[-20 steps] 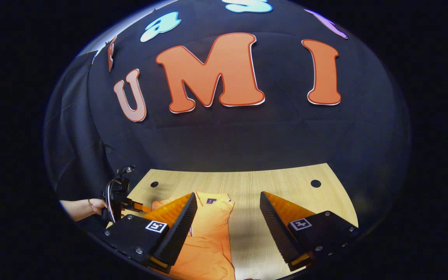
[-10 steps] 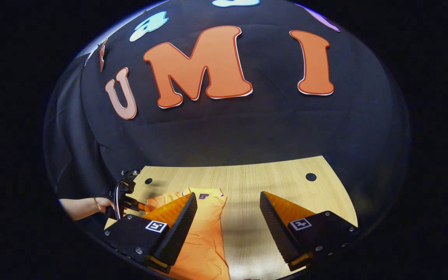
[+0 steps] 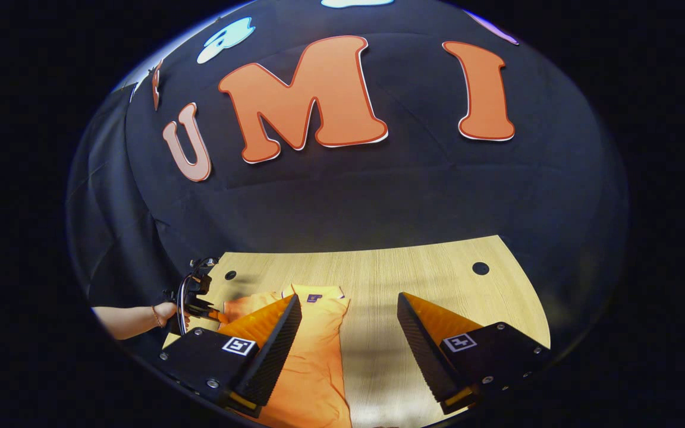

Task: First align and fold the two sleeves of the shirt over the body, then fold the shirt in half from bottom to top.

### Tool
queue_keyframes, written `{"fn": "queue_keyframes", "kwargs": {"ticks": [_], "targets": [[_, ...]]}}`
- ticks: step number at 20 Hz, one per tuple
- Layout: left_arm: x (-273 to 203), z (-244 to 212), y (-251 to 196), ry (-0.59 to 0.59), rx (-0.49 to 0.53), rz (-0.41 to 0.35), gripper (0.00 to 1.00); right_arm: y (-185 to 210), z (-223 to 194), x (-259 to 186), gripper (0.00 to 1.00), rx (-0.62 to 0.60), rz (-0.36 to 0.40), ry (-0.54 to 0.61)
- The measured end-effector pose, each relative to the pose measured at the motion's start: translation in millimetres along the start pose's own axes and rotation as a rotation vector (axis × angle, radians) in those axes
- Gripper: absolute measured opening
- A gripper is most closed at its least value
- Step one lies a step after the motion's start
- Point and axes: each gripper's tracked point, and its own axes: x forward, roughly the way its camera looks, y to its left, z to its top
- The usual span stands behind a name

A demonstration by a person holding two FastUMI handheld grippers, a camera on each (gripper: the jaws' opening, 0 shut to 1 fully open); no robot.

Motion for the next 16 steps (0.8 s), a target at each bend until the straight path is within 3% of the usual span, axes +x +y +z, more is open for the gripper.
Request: {"fn": "queue_keyframes", "kwargs": {"ticks": [1,2,8,16], "targets": [[0,0,1,-0.005,0.011,0.013,0.13,-1,2,-1,0.99,-0.001,-0.004,-0.006],[-3,4,1,-0.025,0.025,0.024,0.05,-2,3,-2,0.99,-0.001,-0.01,-0.013],[-29,14,-7,-0.089,0.064,0.049,0.04,-8,7,-9,0.99,0.012,-0.035,-0.055],[-92,30,-62,-0.181,0.155,0.005,0.04,-7,15,-22,0.99,0.034,-0.007,-0.082]]}}
